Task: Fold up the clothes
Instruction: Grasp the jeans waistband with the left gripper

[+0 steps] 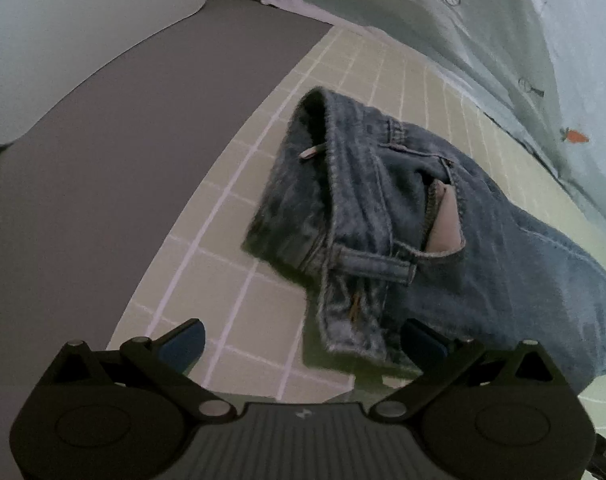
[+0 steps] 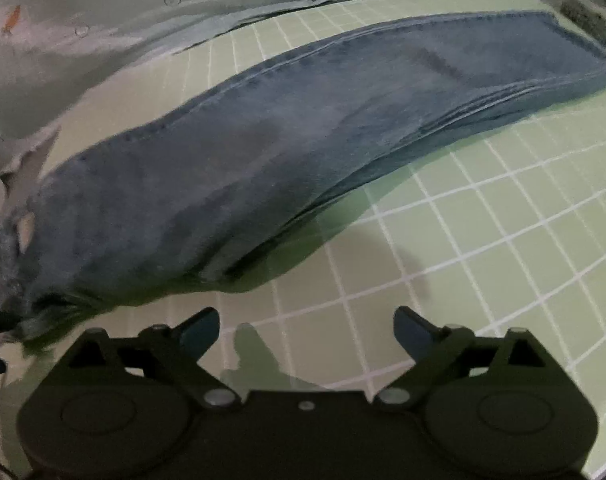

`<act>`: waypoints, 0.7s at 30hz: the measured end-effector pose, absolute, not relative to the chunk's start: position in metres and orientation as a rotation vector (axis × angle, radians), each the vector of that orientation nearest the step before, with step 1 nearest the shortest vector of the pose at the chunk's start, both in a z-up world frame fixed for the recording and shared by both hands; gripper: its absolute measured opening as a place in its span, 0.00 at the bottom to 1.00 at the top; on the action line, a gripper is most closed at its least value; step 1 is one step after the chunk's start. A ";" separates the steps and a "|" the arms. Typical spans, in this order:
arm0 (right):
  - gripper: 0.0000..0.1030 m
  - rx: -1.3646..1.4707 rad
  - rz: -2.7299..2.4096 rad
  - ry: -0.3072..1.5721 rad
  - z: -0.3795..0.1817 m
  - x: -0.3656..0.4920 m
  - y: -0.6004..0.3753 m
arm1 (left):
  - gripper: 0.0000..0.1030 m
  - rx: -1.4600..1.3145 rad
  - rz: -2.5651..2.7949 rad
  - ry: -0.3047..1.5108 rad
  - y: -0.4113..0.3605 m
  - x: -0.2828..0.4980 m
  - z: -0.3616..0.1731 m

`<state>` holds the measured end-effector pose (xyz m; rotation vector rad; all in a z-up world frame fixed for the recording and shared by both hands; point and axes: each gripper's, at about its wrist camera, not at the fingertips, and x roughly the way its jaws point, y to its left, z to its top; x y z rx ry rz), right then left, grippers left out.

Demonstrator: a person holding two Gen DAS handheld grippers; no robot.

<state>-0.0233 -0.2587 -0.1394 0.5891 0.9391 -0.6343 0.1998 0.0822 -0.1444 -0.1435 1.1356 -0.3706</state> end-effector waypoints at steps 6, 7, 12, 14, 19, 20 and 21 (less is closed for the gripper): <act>1.00 0.521 -0.625 0.995 -0.146 -0.014 -0.254 | 1.00 -0.194 -0.347 1.117 0.085 0.198 -0.144; 1.00 0.505 -0.623 1.008 -0.147 -0.012 -0.253 | 1.00 -0.214 -0.336 1.114 0.086 0.198 -0.145; 1.00 0.435 -0.620 1.053 -0.150 -0.005 -0.250 | 1.00 -0.373 -0.314 1.103 0.098 0.199 -0.144; 1.00 0.424 -0.625 1.056 -0.151 -0.004 -0.251 | 1.00 -0.449 -0.305 1.098 0.104 0.200 -0.145; 1.00 0.403 -0.626 1.054 -0.151 -0.001 -0.253 | 1.00 -0.547 -0.276 1.076 0.106 0.206 -0.152; 1.00 0.402 -0.624 1.054 -0.152 -0.001 -0.254 | 1.00 -0.547 -0.276 1.071 0.105 0.206 -0.153; 1.00 0.400 -0.623 1.053 -0.152 -0.001 -0.254 | 1.00 -0.547 -0.278 1.069 0.102 0.208 -0.153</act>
